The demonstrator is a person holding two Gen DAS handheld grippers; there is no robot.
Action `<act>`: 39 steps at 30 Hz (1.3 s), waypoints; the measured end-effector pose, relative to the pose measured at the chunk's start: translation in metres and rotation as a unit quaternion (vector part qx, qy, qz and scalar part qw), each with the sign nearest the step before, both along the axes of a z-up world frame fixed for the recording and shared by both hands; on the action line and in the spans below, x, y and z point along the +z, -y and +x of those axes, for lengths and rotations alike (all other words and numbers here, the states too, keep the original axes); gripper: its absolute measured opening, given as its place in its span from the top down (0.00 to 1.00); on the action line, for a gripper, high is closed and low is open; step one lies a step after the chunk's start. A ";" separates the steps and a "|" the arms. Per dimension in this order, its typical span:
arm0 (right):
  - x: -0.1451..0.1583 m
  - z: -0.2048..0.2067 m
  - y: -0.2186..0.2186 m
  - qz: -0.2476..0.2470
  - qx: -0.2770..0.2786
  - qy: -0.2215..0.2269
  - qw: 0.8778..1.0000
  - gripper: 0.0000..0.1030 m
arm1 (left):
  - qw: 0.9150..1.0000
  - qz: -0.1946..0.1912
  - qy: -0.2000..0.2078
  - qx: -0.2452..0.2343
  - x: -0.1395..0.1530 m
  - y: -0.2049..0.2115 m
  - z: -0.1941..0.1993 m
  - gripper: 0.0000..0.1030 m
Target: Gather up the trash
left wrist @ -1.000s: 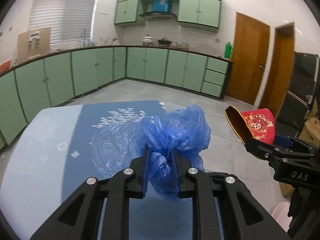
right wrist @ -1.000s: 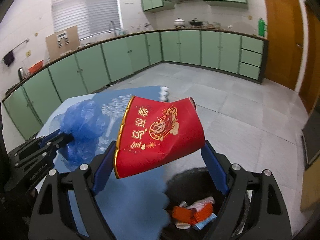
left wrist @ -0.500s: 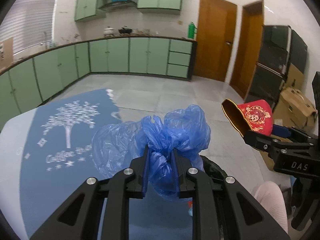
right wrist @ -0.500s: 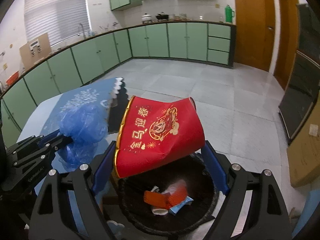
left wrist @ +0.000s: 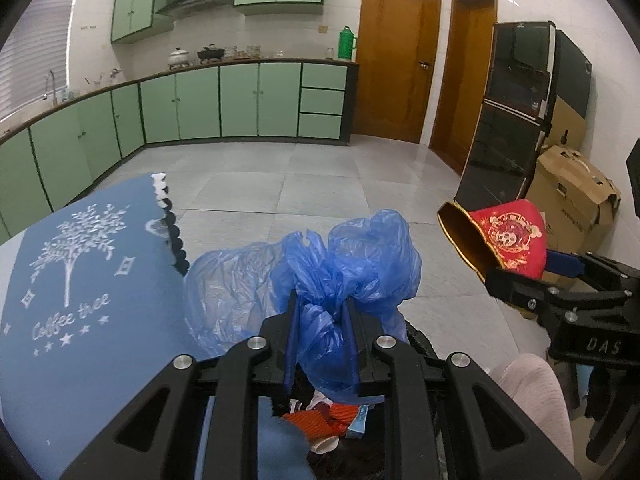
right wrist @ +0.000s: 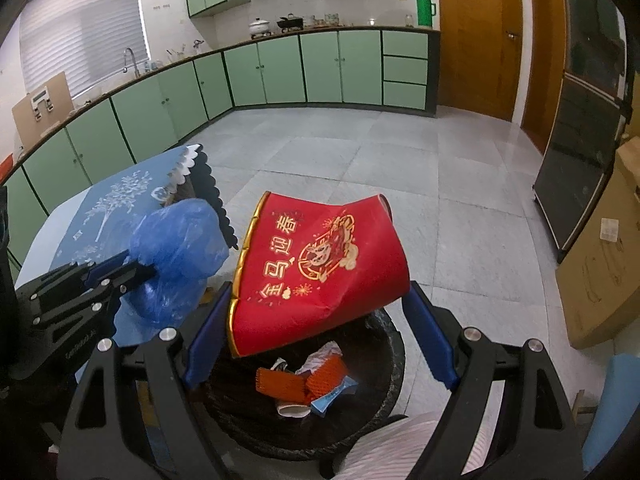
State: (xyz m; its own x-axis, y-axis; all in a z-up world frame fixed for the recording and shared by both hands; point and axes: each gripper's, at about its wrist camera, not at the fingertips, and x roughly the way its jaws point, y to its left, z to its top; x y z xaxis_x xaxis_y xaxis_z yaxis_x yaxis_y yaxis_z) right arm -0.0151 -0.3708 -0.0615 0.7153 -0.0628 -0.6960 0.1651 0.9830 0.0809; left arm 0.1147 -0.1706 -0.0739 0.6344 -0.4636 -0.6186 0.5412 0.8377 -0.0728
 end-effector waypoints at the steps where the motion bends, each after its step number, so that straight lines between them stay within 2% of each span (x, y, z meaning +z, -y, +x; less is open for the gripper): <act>1: -0.001 0.001 0.002 0.002 -0.002 -0.002 1.000 0.22 | 1.000 0.001 -0.001 -0.002 -0.001 0.003 0.001 0.81; 4: -0.008 0.002 0.005 0.003 -0.002 -0.009 1.000 0.21 | 1.000 0.004 -0.005 -0.008 -0.004 0.009 0.005 0.81; 7: -0.012 0.005 0.006 -0.004 -0.006 -0.015 1.000 0.18 | 1.000 -0.001 -0.018 -0.011 -0.005 0.010 0.010 0.74; 10: -0.016 0.007 0.007 -0.008 -0.011 -0.022 1.000 0.14 | 1.000 -0.011 -0.024 -0.011 -0.004 0.006 0.012 0.56; 14: -0.016 0.006 0.010 -0.009 -0.018 -0.021 1.000 0.12 | 0.999 -0.031 -0.026 -0.009 0.002 -0.003 0.013 0.40; 26: 0.004 0.002 0.000 0.018 -0.009 0.005 1.000 0.08 | 0.998 -0.058 -0.002 0.032 0.033 -0.044 0.008 0.31; 39: 0.048 -0.012 -0.048 0.012 0.047 0.058 0.997 0.05 | 0.994 -0.056 0.036 0.090 0.067 -0.100 -0.029 0.15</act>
